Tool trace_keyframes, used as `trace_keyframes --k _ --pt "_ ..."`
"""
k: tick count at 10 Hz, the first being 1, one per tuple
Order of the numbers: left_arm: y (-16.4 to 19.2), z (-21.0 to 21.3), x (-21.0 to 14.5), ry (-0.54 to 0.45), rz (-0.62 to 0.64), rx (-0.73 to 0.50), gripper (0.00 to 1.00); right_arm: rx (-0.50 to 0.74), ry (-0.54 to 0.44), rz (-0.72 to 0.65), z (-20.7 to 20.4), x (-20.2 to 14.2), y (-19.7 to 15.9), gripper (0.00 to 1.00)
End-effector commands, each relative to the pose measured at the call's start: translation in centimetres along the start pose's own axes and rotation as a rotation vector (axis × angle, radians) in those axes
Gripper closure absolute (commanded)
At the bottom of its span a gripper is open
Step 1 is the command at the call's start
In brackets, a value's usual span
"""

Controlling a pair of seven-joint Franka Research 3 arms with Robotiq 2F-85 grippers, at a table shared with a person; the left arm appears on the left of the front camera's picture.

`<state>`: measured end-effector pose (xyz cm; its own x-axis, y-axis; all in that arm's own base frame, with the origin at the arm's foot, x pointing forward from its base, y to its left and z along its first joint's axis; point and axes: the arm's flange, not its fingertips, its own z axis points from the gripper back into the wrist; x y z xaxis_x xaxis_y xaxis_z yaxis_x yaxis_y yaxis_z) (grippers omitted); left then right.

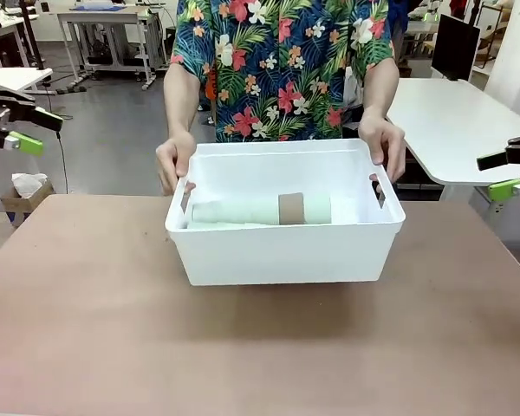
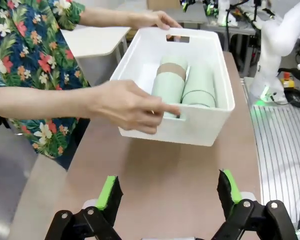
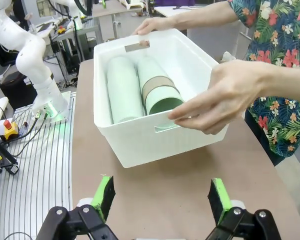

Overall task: Stack the cups and store them in the basket.
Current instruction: Place the stack of Reusable plastic cups into the Pantry Basket.

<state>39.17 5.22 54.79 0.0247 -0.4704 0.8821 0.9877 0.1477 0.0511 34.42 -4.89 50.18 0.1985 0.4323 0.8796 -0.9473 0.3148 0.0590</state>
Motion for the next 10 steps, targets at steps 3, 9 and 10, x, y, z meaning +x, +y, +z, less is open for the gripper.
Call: trace_keyframes --k 3,9,10 --pt "0.1 -0.56 0.43 0.017 0.008 -0.003 0.0 -0.002 -0.023 -0.013 0.03 0.39 -0.04 0.0" --pt "0.1 -0.56 0.43 0.017 0.008 -0.003 0.0 -0.002 -0.023 -0.013 0.03 0.39 -0.04 0.0" --pt "0.1 -0.56 0.43 0.017 0.008 -0.003 0.0 -0.002 -0.023 -0.013 0.03 0.39 -0.04 0.0"
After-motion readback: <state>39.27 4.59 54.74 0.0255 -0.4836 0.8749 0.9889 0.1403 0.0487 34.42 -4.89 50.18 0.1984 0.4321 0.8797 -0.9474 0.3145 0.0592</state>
